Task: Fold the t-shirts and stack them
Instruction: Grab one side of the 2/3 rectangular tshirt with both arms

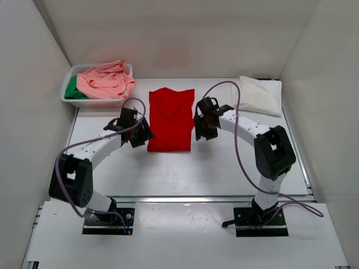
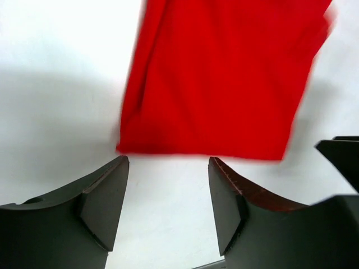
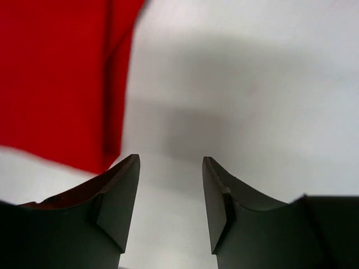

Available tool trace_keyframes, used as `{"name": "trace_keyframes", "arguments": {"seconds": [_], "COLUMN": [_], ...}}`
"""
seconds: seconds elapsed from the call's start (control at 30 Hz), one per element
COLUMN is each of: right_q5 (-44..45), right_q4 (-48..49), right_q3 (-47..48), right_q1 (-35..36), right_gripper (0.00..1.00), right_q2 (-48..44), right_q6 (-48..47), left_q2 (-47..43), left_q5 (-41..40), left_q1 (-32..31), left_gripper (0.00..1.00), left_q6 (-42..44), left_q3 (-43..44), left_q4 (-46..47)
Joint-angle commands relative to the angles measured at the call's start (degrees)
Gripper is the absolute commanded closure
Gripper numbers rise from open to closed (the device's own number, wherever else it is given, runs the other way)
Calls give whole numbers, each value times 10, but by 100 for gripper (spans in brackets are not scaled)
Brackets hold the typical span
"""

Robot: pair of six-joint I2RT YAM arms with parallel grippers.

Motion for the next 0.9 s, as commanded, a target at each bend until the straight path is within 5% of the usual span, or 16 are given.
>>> {"name": "trace_keyframes", "arguments": {"seconds": [0.0, 0.3, 0.47, 0.67, 0.7, 0.73, 0.77, 0.8, 0.87], "right_q5": [-45, -29, -48, -58, -56, -54, -49, -49, -41], "right_q4": [113, 275, 297, 284, 279, 271, 259, 254, 229], "right_q3": [-93, -215, -196, -170, -171, -174, -175, -180, -198], "right_q1": [32, 80, 78, 77, 80, 77, 77, 81, 94], "right_gripper": [53, 45, 39, 48, 58, 85, 100, 100, 99], "right_q2": [-83, -129, -84, -41, -33, -30, -30, -33, -57], "right_q6": [65, 176, 186, 197, 202, 204, 209, 215, 214], "left_q2": [-51, -136, -58, 45, 59, 65, 69, 66, 40], "left_q5": [-53, -174, -155, -133, -134, -132, -129, -127, -132], "left_q1": [-41, -59, -52, -73, -77, -80, -82, -87, -95], "left_gripper": [29, 34, 35, 38, 42, 55, 68, 90, 100], "left_q6": [-14, -113, -115, -130, -136, -141, -145, -152, -158], "left_q3": [-87, -189, -157, -119, -119, -119, -124, -129, -154], "left_q4": [21, 140, 178, 173, 171, 172, 175, 173, 154]}}
